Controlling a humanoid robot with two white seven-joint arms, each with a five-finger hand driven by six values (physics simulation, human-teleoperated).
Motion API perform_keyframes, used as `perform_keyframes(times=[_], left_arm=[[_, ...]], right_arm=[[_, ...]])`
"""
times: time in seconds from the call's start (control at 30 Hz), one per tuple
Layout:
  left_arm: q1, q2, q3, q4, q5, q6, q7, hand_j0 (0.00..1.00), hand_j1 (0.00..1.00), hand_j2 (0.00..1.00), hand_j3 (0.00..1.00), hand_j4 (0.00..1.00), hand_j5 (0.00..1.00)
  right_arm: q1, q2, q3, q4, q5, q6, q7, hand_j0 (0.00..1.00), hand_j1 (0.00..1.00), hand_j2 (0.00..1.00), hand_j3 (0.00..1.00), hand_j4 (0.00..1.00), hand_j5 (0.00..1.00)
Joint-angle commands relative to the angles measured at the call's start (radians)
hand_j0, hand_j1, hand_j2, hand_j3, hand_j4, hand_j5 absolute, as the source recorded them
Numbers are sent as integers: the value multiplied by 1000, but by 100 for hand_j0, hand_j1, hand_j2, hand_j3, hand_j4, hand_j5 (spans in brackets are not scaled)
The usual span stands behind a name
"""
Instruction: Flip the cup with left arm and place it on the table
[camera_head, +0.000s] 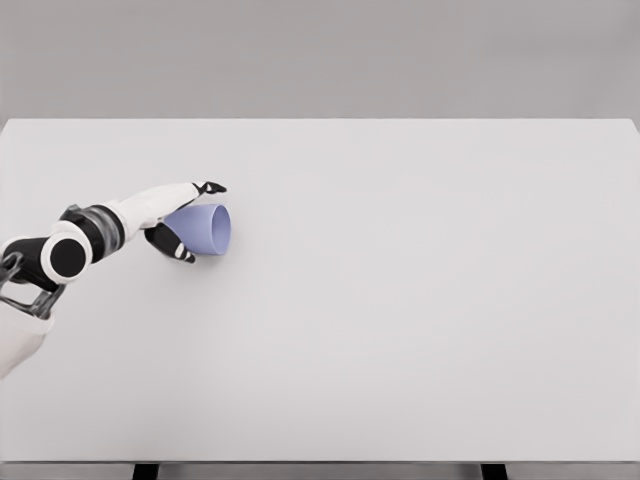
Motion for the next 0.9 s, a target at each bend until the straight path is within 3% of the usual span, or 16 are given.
perform_keyframes(times=[0.0, 0.47, 0.63, 0.73, 0.87], left_arm=[[0, -4, 0, 0, 0, -3, 0, 97, 97, 97, 97, 97, 97], [5, -17, -1, -3, 3, 2, 0, 91, 91, 91, 91, 91, 91], [9, -17, -1, -2, 9, 34, 0, 79, 79, 79, 79, 79, 79], [11, -16, 0, -2, 15, 36, 0, 64, 64, 64, 64, 64, 64], [12, -14, 6, -3, 31, 34, 0, 53, 53, 53, 53, 53, 53]], right_arm=[[0, 0, 0, 0, 0, 0, 0, 100, 100, 100, 100, 100, 100], [0, 0, 0, 0, -1, 0, 0, 100, 100, 100, 100, 100, 100], [0, 0, 0, 0, 0, 0, 0, 100, 100, 100, 100, 100, 100], [0, 0, 0, 0, 0, 0, 0, 100, 100, 100, 100, 100, 100], [0, 0, 0, 0, 0, 0, 0, 100, 100, 100, 100, 100, 100]])
